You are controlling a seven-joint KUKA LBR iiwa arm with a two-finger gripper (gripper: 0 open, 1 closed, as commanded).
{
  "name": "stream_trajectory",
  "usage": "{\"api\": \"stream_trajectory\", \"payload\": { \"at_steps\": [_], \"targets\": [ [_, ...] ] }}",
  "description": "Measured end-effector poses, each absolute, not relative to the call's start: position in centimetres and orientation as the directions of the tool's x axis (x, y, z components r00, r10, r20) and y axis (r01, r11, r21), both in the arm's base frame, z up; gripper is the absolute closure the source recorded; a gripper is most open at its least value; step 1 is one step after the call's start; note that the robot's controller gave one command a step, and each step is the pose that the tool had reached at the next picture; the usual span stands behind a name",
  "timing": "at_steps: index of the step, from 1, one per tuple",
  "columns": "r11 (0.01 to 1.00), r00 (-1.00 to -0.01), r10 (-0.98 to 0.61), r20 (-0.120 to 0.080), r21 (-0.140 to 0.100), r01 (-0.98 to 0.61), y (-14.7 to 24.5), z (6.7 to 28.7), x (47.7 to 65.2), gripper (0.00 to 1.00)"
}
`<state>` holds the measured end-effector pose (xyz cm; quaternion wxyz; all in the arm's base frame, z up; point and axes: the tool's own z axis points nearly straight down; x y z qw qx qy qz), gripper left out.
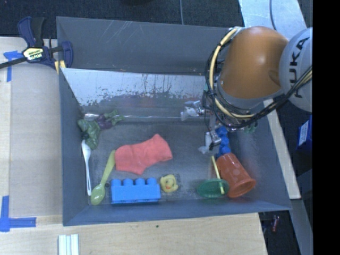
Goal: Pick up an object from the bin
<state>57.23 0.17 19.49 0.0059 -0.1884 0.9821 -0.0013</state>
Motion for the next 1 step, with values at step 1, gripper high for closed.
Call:
{"api": "stream_trajectory", "payload": {
  "at_steps": [1],
  "targets": [
    [0.97,-0.97,-0.242,-0.013,-0.007,-0.242,4.19,17.71,58.79,0.0]
  ]
}}
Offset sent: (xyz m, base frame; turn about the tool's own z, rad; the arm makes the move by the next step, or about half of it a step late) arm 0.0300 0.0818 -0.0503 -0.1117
